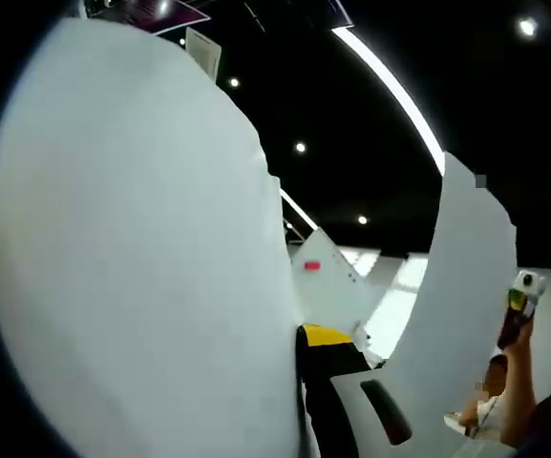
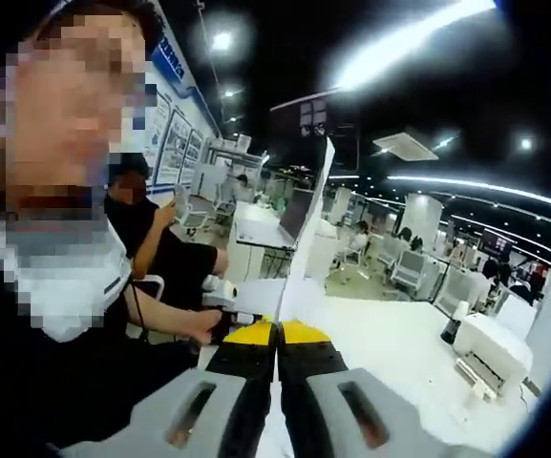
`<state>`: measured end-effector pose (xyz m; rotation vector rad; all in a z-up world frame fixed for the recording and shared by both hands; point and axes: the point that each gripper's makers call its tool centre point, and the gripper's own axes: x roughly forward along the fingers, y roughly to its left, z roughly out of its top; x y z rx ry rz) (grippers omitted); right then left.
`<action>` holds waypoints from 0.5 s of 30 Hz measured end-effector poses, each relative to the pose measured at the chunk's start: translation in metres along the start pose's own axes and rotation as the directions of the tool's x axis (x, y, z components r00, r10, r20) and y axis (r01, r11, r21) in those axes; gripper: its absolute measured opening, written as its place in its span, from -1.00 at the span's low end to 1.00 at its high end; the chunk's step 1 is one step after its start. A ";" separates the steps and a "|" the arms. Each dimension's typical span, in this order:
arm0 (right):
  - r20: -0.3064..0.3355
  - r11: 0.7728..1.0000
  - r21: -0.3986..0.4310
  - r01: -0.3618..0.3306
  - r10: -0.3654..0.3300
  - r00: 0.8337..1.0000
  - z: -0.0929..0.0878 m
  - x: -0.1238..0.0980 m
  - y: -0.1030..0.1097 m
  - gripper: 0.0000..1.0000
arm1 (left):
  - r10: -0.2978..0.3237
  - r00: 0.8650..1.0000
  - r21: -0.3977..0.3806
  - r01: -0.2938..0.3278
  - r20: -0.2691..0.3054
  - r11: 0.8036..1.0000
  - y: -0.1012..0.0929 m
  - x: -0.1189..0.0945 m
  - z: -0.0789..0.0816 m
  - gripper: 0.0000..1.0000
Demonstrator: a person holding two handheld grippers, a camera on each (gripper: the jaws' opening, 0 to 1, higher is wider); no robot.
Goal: Organize the stack of printing papers by aligning and flattening the scattered papers on the table
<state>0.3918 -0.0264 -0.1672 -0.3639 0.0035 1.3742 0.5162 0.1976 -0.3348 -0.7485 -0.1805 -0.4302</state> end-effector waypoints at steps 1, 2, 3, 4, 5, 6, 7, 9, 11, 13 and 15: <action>0.004 1.000 -0.001 -0.017 0.017 1.000 0.000 0.001 0.002 -1.00 | 0.000 1.000 0.000 0.000 0.001 1.000 0.000 0.000 0.000 -0.87; 0.009 0.999 0.006 -0.032 0.032 0.999 -0.001 0.002 0.003 -1.00 | -0.001 1.000 -0.001 0.001 0.001 1.000 0.000 0.000 0.000 -0.87; 0.013 0.999 0.011 -0.040 0.040 0.999 -0.002 0.002 0.004 -1.00 | -0.001 1.000 -0.001 0.001 0.002 1.000 -0.001 0.000 0.000 -0.87; 0.019 0.999 0.023 -0.049 0.049 0.999 -0.003 0.002 0.002 -1.00 | -0.001 1.000 -0.001 0.001 0.002 1.000 -0.001 0.000 0.000 -0.87; 0.020 0.998 0.041 -0.050 0.049 0.999 -0.005 0.002 0.000 -1.00 | -0.002 1.000 -0.001 0.002 0.002 1.000 -0.001 0.000 0.000 -0.87; 0.015 0.998 0.046 -0.046 0.046 0.999 -0.007 0.002 -0.002 -1.00 | -0.002 1.000 -0.001 0.002 0.002 1.000 0.000 0.000 0.000 -0.87; 0.009 0.998 0.047 -0.042 0.042 0.999 -0.009 0.003 -0.003 -1.00 | -0.002 1.000 -0.001 0.002 0.002 1.000 0.000 0.000 0.000 -0.87; -0.015 0.999 0.042 -0.029 0.029 0.999 -0.014 0.004 -0.007 -1.00 | -0.003 1.000 -0.001 0.003 0.002 1.000 -0.001 -0.001 0.000 -0.87; -0.041 0.999 0.039 -0.019 0.021 0.999 -0.020 0.006 -0.012 -1.00 | -0.004 1.000 -0.001 0.004 0.002 1.000 0.000 -0.001 0.001 -0.87; -0.043 0.999 0.039 -0.019 0.021 0.999 -0.020 0.006 -0.012 -1.00 | -0.004 1.000 -0.001 0.004 0.002 1.000 0.000 -0.001 0.001 -0.87; -0.062 0.999 0.036 -0.004 0.007 0.998 -0.026 0.008 -0.022 -1.00 | -0.005 1.000 -0.001 0.005 0.002 1.000 -0.001 -0.001 0.001 -0.87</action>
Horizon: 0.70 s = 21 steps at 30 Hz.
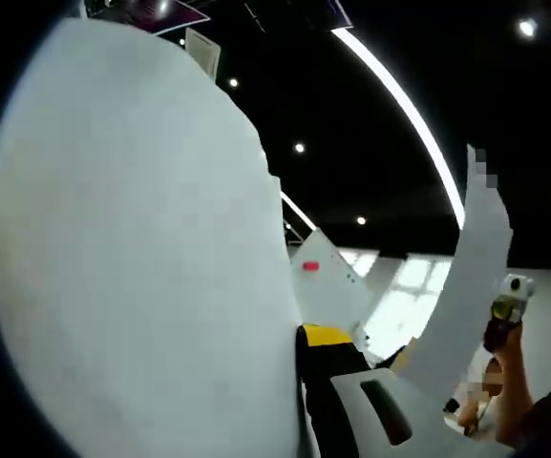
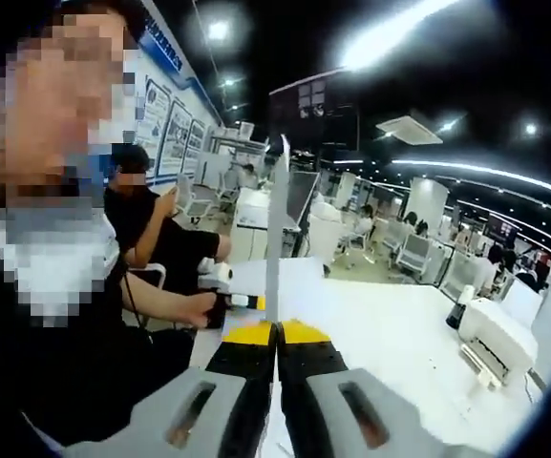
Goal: Organize the stack of printing papers by aligning and flattening the scattered papers on the table
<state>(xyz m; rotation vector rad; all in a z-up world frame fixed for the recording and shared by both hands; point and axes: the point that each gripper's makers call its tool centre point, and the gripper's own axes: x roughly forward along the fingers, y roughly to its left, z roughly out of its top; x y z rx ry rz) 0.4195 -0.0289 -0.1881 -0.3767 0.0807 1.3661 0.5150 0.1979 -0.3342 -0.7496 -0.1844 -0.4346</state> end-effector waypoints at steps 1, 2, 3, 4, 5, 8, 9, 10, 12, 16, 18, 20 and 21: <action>-0.013 1.000 0.003 0.016 -0.016 1.000 -0.003 0.000 -0.006 -1.00 | -0.001 1.000 0.000 0.001 0.000 1.000 0.000 0.000 0.000 -0.87; -0.036 0.999 -0.008 0.049 -0.050 0.998 -0.008 0.002 -0.017 -1.00 | -0.005 1.000 -0.001 0.005 0.000 1.000 0.000 0.000 0.000 -0.87; -0.041 0.999 -0.010 0.053 -0.054 0.998 -0.009 0.003 -0.019 -1.00 | -0.007 1.000 -0.002 0.007 -0.002 1.000 0.000 0.000 0.000 -0.87; -0.048 0.998 -0.008 0.057 -0.057 0.997 -0.011 0.005 -0.022 -1.00 | -0.008 1.000 -0.002 0.008 0.000 1.000 0.000 0.000 0.000 -0.87; -0.055 0.998 -0.006 0.059 -0.059 0.997 -0.013 0.006 -0.024 -1.00 | -0.009 1.000 -0.002 0.009 0.000 1.000 -0.001 0.000 0.000 -0.87; -0.080 0.997 -0.013 0.075 -0.076 0.994 -0.020 0.011 -0.033 -1.00 | -0.010 1.000 -0.002 0.010 0.000 1.000 -0.001 0.000 0.000 -0.87; -0.084 0.997 -0.014 0.079 -0.080 0.993 -0.021 0.011 -0.034 -1.00 | -0.010 1.000 -0.002 0.010 0.000 1.000 -0.001 0.000 0.000 -0.87; -0.093 0.996 -0.016 0.091 -0.092 0.991 -0.023 0.012 -0.039 -1.00 | -0.010 1.000 -0.003 0.010 0.000 1.000 -0.001 0.000 0.000 -0.87; -0.102 0.993 -0.020 0.114 -0.116 0.988 -0.026 0.014 -0.050 -1.00 | -0.011 1.000 -0.003 0.011 0.000 1.000 -0.001 0.000 0.000 -0.87; -0.110 0.985 -0.039 0.167 -0.170 0.979 -0.027 0.015 -0.065 -1.00 | -0.014 1.000 -0.001 0.014 0.001 1.000 -0.002 0.000 0.000 -0.87; -0.112 0.982 -0.045 0.183 -0.187 0.976 -0.025 0.018 -0.072 -1.00 | -0.015 1.000 -0.001 0.015 0.001 1.000 -0.002 0.000 0.000 -0.87; -0.116 0.980 -0.045 0.195 -0.199 0.973 -0.024 0.024 -0.079 -1.00 | -0.015 1.000 -0.001 0.015 0.001 1.000 -0.002 0.000 0.000 -0.87; -0.123 0.978 -0.046 0.203 -0.207 0.971 -0.025 0.025 -0.082 -1.00 | -0.015 1.000 -0.001 0.015 0.001 1.000 -0.002 0.000 0.000 -0.87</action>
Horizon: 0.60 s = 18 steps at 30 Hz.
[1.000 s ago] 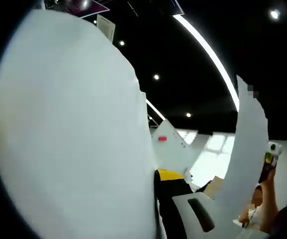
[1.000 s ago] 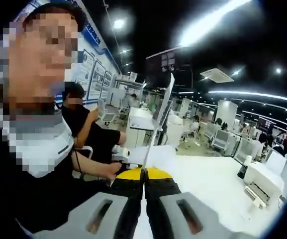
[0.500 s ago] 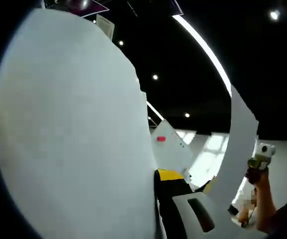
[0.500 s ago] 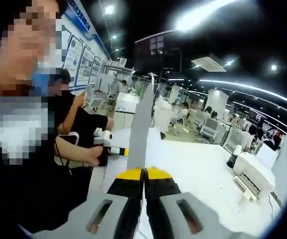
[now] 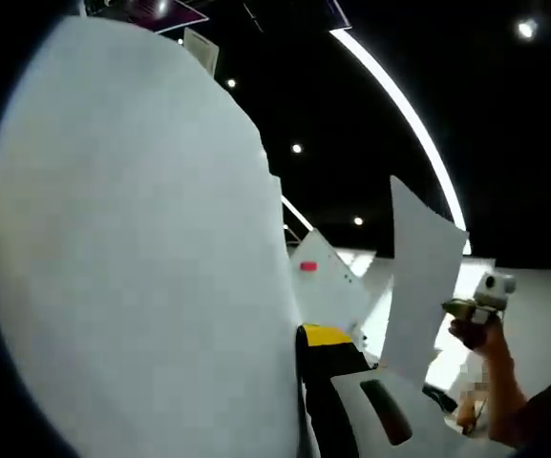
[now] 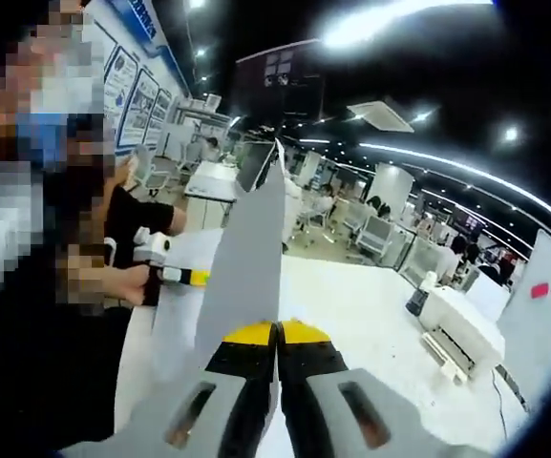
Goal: Organize the stack of printing papers by aligning and flattening the scattered papers on the table
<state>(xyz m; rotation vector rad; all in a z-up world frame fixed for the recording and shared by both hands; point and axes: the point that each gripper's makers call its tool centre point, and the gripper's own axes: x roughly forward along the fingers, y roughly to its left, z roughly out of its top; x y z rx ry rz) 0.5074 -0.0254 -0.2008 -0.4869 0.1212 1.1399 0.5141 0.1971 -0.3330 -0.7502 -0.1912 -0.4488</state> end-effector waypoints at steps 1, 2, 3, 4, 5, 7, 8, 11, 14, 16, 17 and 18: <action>-0.014 1.000 -0.004 0.012 -0.013 1.000 -0.001 0.003 -0.003 -1.00 | 0.000 1.000 0.000 0.000 0.000 1.000 0.000 0.000 0.000 -0.87; -0.022 1.000 -0.011 0.021 -0.021 1.000 -0.002 0.006 -0.006 -1.00 | -0.001 1.000 0.000 0.001 0.001 1.000 0.000 0.000 0.000 -0.87; -0.026 1.000 -0.014 0.024 -0.024 0.999 -0.002 0.008 -0.007 -1.00 | -0.001 1.000 0.000 0.001 0.001 1.000 0.000 0.000 0.000 -0.87; -0.027 1.000 -0.015 0.024 -0.024 0.999 -0.002 0.008 -0.007 -1.00 | -0.001 1.000 0.000 0.001 0.001 1.000 0.000 0.000 0.000 -0.87; -0.027 1.000 -0.016 0.024 -0.024 0.999 -0.002 0.009 -0.008 -1.00 | -0.001 1.000 0.000 0.001 0.001 1.000 0.000 0.000 0.000 -0.87; -0.022 1.000 -0.018 0.017 -0.018 1.000 0.001 0.019 -0.013 -1.00 | -0.003 1.000 0.000 0.003 0.002 1.000 -0.001 0.000 0.000 -0.87; -0.022 1.000 -0.017 0.019 -0.019 1.000 0.002 0.021 -0.014 -1.00 | -0.004 1.000 0.000 0.004 0.002 1.000 -0.001 0.000 0.000 -0.87; -0.030 0.998 -0.035 0.042 -0.043 0.999 0.003 0.029 -0.022 -1.00 | -0.004 1.000 0.001 0.004 0.002 1.000 -0.002 -0.001 -0.001 -0.87; -0.034 0.998 -0.036 0.054 -0.055 0.998 0.002 0.033 -0.027 -1.00 | -0.005 1.000 0.000 0.005 0.002 1.000 -0.001 0.000 -0.001 -0.87; -0.046 0.997 -0.021 0.072 -0.073 0.996 0.000 0.040 -0.035 -1.00 | -0.005 1.000 0.001 0.005 0.002 1.000 -0.001 0.000 -0.001 -0.87; -0.049 0.997 -0.014 0.078 -0.079 0.996 -0.002 0.042 -0.038 -1.00 | -0.005 1.000 0.001 0.005 0.002 1.000 -0.001 0.000 -0.001 -0.87; -0.054 0.997 0.003 0.084 -0.083 0.995 -0.004 0.045 -0.043 -1.00 | -0.005 1.000 0.001 0.005 0.002 1.000 -0.001 0.000 -0.001 -0.87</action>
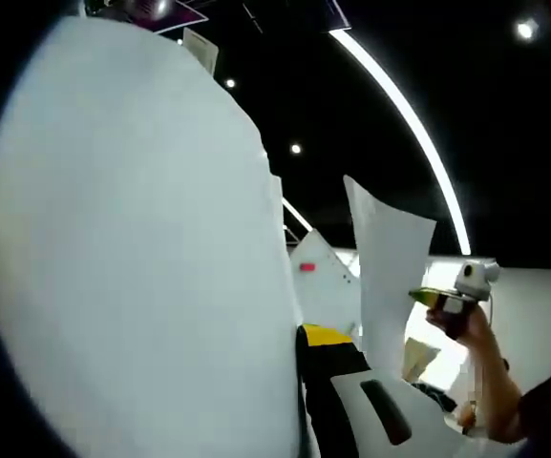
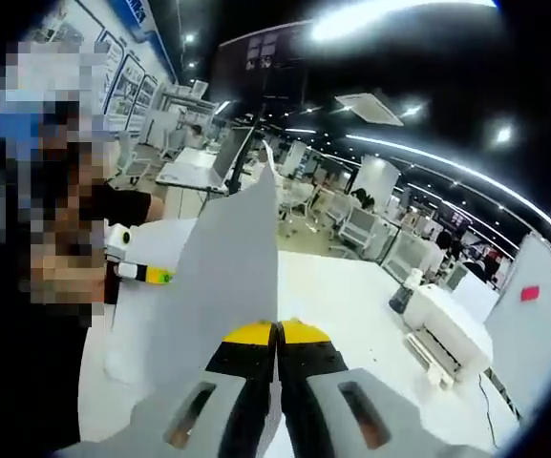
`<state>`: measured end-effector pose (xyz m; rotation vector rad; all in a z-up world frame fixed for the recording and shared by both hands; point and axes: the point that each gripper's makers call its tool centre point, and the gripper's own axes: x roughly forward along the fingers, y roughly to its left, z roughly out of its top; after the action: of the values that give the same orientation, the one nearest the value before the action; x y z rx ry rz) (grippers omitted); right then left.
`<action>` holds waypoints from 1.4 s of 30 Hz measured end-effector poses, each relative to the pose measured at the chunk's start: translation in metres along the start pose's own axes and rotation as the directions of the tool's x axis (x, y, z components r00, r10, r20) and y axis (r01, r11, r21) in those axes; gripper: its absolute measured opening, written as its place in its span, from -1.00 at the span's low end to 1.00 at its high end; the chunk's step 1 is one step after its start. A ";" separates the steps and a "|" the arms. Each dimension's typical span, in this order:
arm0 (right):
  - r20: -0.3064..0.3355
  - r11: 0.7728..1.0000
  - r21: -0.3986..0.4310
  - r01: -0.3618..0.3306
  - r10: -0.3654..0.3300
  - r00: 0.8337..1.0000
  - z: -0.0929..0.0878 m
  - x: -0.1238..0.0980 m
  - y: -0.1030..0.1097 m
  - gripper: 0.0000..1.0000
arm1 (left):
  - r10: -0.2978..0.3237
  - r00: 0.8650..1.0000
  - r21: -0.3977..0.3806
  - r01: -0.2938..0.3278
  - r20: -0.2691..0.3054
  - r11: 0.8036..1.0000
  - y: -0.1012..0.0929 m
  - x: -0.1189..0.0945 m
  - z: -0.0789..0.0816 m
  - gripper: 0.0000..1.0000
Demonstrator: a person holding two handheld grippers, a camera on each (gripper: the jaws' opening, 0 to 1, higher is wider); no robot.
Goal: Organize the stack of printing papers by aligning and flattening the scattered papers on the table
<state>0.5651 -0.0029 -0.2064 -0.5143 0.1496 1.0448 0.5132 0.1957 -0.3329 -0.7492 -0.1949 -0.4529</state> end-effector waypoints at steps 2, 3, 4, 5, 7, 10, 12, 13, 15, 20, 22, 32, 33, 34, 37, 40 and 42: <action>-0.005 1.000 0.013 0.008 -0.008 1.000 -0.001 0.003 -0.005 -1.00 | -0.002 1.000 0.001 0.002 0.000 1.000 0.000 0.000 0.000 -0.87; -0.008 1.000 0.022 0.016 -0.016 1.000 -0.002 0.005 -0.009 -1.00 | -0.002 1.000 0.002 0.002 0.000 1.000 0.000 0.000 0.000 -0.87; -0.009 0.999 0.026 0.020 -0.019 1.000 -0.002 0.006 -0.010 -1.00 | -0.003 1.000 0.001 0.003 0.000 1.000 0.000 0.000 0.000 -0.87; -0.014 0.999 0.032 0.021 -0.021 1.000 -0.003 0.010 -0.013 -1.00 | -0.004 1.000 0.001 0.004 0.000 1.000 0.000 0.000 0.000 -0.87; -0.023 0.999 0.035 0.024 -0.023 0.999 -0.004 0.016 -0.017 -1.00 | -0.005 1.000 0.000 0.005 0.000 1.000 -0.001 0.000 0.000 -0.87; -0.041 1.000 0.019 0.023 -0.022 0.999 -0.005 0.027 -0.020 -1.00 | -0.007 1.000 -0.002 0.007 0.000 1.000 -0.001 0.000 0.000 -0.87; -0.051 1.000 0.008 0.025 -0.024 0.998 -0.005 0.033 -0.021 -1.00 | -0.007 1.000 -0.002 0.007 0.001 1.000 0.000 0.000 0.000 -0.87; -0.051 1.000 0.004 0.027 -0.027 0.998 -0.005 0.035 -0.022 -1.00 | -0.007 1.000 -0.002 0.007 0.001 1.000 0.000 0.000 0.001 -0.87; -0.047 1.000 0.003 0.027 -0.027 0.999 -0.003 0.038 -0.024 -1.00 | -0.009 1.000 -0.004 0.009 0.001 1.000 0.000 0.000 0.001 -0.87; -0.034 1.000 -0.013 0.027 -0.027 0.999 0.008 0.051 -0.032 -1.00 | -0.012 1.000 -0.008 0.012 0.001 1.000 0.000 0.000 0.001 -0.86; -0.031 1.000 -0.009 0.014 -0.015 0.999 0.011 0.057 -0.032 -1.00 | -0.012 1.000 -0.008 0.012 0.000 1.000 0.000 0.000 0.001 -0.86; -0.039 0.999 -0.007 -0.050 0.050 0.998 0.010 0.088 -0.020 -1.00 | -0.016 1.000 -0.002 0.016 0.001 1.000 -0.002 0.000 0.000 -0.86; -0.037 0.999 -0.010 -0.051 0.050 0.998 0.010 0.089 -0.019 -1.00 | -0.016 1.000 -0.002 0.016 0.000 1.000 -0.002 0.000 0.000 -0.86; -0.035 0.998 -0.010 -0.059 0.058 0.998 0.010 0.091 -0.017 -1.00 | -0.017 1.000 -0.001 0.017 -0.001 1.000 -0.002 0.000 0.000 -0.85; -0.031 0.997 -0.009 -0.072 0.071 0.997 0.011 0.094 -0.013 -1.00 | -0.019 1.000 -0.002 0.019 0.000 1.000 -0.003 0.000 0.000 -0.84; -0.029 0.996 -0.009 -0.084 0.084 0.996 0.011 0.097 -0.008 -1.00 | -0.021 1.000 -0.006 0.021 0.002 1.000 -0.003 0.000 0.000 -0.83; -0.033 0.996 -0.011 -0.094 0.093 0.995 0.010 0.099 -0.004 -1.00 | -0.022 1.000 -0.008 0.022 0.003 1.000 -0.003 0.000 0.000 -0.82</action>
<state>0.6168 0.0780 -0.2311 -0.5399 0.1975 1.1296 0.5120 0.1941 -0.3307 -0.7566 -0.2039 -0.4736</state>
